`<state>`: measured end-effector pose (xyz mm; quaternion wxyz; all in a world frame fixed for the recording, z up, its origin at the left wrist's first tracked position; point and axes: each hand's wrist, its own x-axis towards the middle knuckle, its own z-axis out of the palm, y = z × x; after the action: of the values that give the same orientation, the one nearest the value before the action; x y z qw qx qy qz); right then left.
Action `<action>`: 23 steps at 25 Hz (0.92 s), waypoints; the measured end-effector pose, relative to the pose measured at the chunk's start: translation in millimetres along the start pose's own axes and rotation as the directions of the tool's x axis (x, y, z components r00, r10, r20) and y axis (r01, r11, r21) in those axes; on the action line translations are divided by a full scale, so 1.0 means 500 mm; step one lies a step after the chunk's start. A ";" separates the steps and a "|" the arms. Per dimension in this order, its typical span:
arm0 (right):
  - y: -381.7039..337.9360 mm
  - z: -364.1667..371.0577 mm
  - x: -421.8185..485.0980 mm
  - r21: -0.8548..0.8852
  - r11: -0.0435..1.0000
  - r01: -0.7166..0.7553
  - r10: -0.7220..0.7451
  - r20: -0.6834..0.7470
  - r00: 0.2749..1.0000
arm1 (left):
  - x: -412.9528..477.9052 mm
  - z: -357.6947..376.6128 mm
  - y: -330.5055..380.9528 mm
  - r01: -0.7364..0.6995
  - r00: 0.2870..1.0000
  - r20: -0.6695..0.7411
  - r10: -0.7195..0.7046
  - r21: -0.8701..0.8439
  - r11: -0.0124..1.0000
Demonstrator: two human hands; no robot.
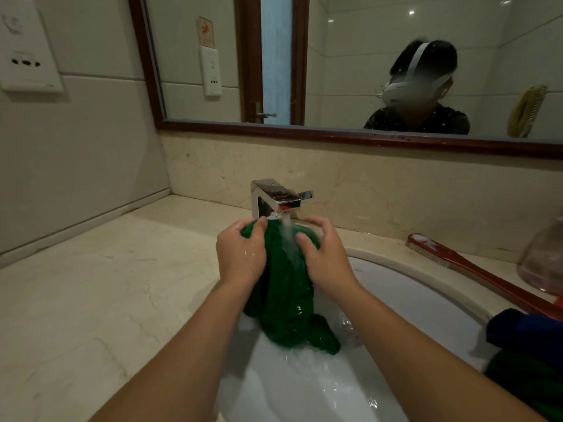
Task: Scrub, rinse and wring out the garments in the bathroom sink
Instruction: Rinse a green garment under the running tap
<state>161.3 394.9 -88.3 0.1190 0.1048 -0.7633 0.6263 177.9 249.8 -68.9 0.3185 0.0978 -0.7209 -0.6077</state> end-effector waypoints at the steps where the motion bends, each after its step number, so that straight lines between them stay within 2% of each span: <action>1: 0.000 -0.006 0.007 0.064 0.998 -0.011 0.016 -0.068 0.998 | -0.001 0.005 0.000 0.003 1.000 -0.006 -0.002 0.015 1.000; 3: -0.002 -0.013 0.014 0.143 0.989 -0.034 0.058 -0.164 0.985 | -0.002 0.014 -0.004 -0.003 1.000 0.014 0.002 0.071 0.997; 6: 0.000 -0.021 0.020 -0.018 1.000 0.010 -0.014 -0.218 0.976 | -0.007 0.023 -0.011 -0.030 0.997 0.076 0.019 0.148 0.989; 11: -0.003 0.001 0.011 -0.056 0.998 0.028 -0.030 -0.021 0.999 | -0.014 0.011 0.004 -0.088 0.993 -0.080 0.091 0.047 0.995; 13: -0.012 0.013 0.007 -0.077 0.994 0.076 -0.076 0.007 0.997 | -0.013 -0.001 0.008 -0.133 0.986 -0.100 0.136 0.037 0.990; 15: -0.025 0.014 0.005 -0.034 0.993 0.117 -0.119 -0.085 0.989 | -0.012 -0.002 0.005 -0.148 0.988 -0.036 0.149 0.011 0.989; 18: -0.032 -0.012 0.009 -0.016 0.991 0.132 -0.132 -0.248 0.960 | -0.010 0.018 -0.007 -0.095 0.985 0.145 0.094 0.005 0.995; 20: -0.024 -0.030 0.011 -0.042 0.994 0.106 -0.113 -0.269 0.957 | -0.013 0.027 -0.012 -0.075 0.975 0.215 0.063 0.049 0.996; 23: -0.003 -0.034 0.015 -0.034 0.999 0.016 -0.023 -0.228 0.973 | -0.016 0.029 -0.013 -0.023 0.973 0.230 -0.002 0.105 0.994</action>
<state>155.4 411.1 -81.2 0.2135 0.0378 -0.7534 0.6207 174.1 264.0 -78.7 0.2307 0.0399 -0.7847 -0.5739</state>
